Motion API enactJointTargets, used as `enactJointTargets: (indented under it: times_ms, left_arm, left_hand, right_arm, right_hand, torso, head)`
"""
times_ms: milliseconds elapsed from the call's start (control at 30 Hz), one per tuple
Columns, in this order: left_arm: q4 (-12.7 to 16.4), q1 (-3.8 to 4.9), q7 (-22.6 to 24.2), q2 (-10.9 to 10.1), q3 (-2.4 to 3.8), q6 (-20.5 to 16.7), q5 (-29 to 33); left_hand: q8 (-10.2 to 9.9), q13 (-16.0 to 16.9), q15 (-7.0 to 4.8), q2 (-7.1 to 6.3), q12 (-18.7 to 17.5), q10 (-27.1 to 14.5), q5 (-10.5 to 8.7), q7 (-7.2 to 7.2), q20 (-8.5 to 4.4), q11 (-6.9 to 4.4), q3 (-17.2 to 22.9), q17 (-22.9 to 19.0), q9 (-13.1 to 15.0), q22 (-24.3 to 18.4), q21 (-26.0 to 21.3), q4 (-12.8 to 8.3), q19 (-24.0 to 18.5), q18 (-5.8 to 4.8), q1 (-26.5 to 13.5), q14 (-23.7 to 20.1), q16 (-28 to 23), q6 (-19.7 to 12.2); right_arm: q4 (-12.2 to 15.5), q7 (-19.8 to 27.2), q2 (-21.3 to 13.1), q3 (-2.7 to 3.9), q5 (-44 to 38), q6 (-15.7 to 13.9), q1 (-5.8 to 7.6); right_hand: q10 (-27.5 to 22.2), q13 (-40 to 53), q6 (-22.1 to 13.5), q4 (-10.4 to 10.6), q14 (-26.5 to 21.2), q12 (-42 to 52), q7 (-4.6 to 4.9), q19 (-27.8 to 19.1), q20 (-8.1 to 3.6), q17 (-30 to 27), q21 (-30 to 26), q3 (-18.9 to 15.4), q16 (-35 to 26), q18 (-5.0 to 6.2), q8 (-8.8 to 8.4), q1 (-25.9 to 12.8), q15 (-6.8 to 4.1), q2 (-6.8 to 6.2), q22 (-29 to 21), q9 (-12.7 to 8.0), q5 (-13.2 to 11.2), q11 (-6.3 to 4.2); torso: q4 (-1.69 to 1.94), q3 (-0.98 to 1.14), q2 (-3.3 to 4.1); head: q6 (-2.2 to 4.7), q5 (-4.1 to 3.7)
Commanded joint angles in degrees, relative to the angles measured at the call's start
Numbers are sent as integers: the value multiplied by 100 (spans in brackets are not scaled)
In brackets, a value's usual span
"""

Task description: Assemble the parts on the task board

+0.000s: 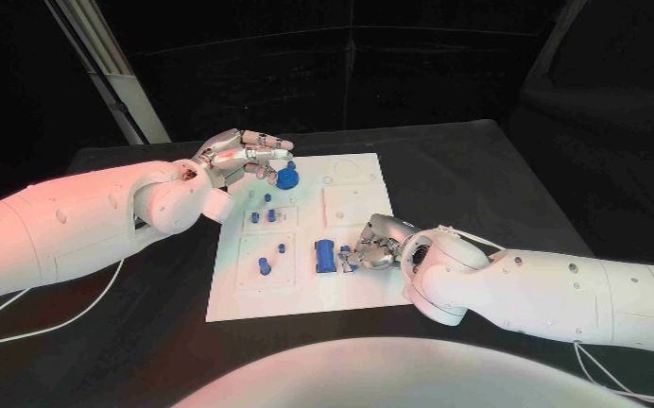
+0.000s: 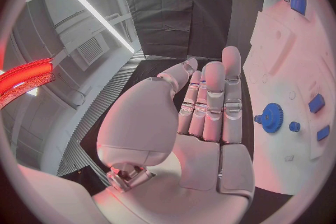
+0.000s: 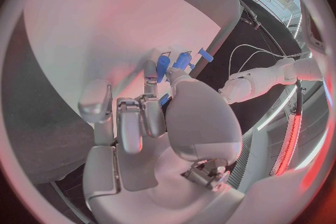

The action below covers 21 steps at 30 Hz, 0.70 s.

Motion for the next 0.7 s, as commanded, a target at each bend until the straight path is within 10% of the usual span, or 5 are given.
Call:
enactJointTargets:
  times_ms: [33, 367, 700]
  left_arm:
    - [0, 11, -29, 9, 5, 81, -9]
    - [-4, 10, -36, 13, 5, 82, -9]
    - [-17, 10, -49, 19, 5, 92, -10]
  left_hand:
    - [28, -5, 13, 49, 19, -37, -12, 8, -2, 7, -28, -4, -8, -9, -29, -11, -24, 33, -14, -46, -30, -36]
    - [28, -5, 13, 49, 19, -37, -12, 8, -2, 7, -28, -4, -8, -9, -29, -11, -24, 33, -14, -46, -30, -36]
    - [28, -5, 13, 50, 20, -38, -12, 8, -2, 7, -28, -5, -8, -9, -29, -11, -25, 33, -14, -47, -29, -36]
  right_arm:
    - [26, 17, 4, -3, -103, -1, 3]
    - [36, 37, 2, -3, -171, -39, 3]
    - [61, 66, -33, -3, -199, -32, 2]
  right_hand:
    - [241, 742, -3, 5, 607, -12, 31, 28, -16, 1507, 11, -119, 25, -82, 39, -167, -26, 25, 7, 16, -53, -36]
    - [239, 751, -39, 9, 606, -47, 29, 13, -12, 1503, 4, -474, 22, -78, 76, -479, -25, 141, 3, 62, -635, -35]
    - [247, 769, -41, 14, 607, -36, 27, 12, -11, 1508, 6, -573, 26, -78, 93, -562, -25, 187, 8, 78, -694, -35]
  torso:
    - [-2, 0, 3]
    - [2, 0, 3]
    - [0, -2, -2]
  head:
    - [-1, 3]
    - [-1, -7]
    - [-1, -7]
